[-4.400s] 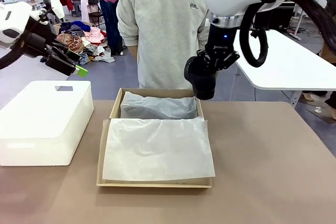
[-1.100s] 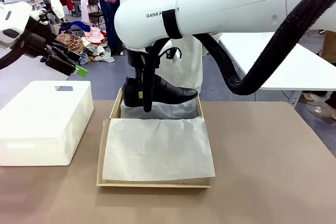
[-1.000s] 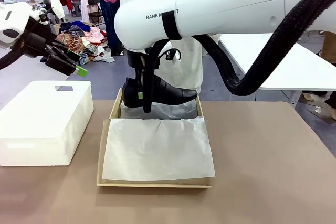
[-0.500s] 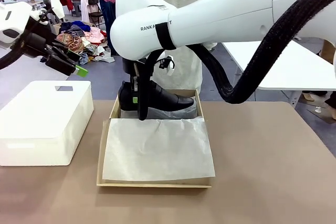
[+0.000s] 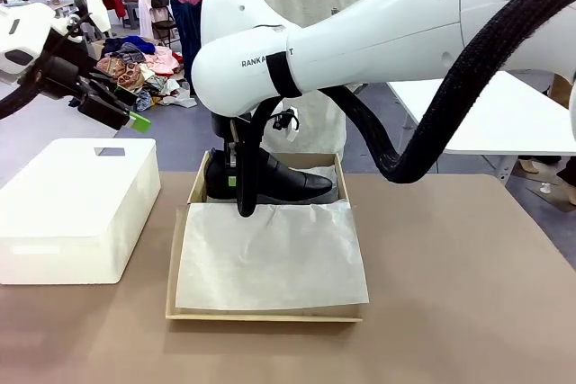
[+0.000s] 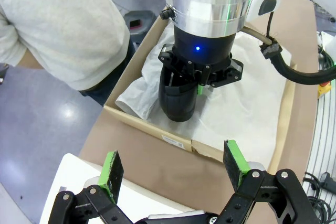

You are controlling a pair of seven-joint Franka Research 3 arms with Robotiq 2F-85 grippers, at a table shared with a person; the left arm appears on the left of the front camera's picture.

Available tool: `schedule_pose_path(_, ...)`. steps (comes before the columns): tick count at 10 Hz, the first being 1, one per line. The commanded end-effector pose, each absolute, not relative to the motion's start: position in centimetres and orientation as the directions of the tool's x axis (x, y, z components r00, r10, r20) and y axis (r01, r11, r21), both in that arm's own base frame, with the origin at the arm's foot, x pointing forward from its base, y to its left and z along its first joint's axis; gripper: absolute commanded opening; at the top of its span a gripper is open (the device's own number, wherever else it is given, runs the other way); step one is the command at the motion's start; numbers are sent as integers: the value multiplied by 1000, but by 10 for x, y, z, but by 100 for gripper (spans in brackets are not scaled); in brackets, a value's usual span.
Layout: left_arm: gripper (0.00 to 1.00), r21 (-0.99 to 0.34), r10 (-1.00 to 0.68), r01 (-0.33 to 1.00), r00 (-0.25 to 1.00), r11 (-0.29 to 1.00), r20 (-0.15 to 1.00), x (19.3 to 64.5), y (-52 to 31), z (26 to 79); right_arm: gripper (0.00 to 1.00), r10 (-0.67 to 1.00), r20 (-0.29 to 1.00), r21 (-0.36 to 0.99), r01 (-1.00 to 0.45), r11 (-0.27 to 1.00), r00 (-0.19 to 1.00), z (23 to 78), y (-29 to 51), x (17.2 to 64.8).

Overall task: Pack the shoes into the box.
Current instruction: Place the other shoe of the Shoes into the Shoes Box.

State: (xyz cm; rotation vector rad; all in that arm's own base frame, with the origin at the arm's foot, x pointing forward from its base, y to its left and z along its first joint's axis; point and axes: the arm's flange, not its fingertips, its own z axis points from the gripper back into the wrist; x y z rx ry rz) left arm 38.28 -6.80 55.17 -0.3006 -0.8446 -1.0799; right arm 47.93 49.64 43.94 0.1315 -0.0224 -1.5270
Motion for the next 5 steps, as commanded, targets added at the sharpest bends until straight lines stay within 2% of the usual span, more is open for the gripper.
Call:
schedule_pose_path(1, 100, 176, -647, 873, 188, 455, 739, 385, -66, 552, 0, -995, -97, 103, 995, -15, -5, 435, 490, 472)
schedule_pose_path(5, 100, 176, -647, 873, 188, 455, 739, 385, -66, 552, 0, -995, -102, 95, 995, -24, -14, 420, 489, 470)
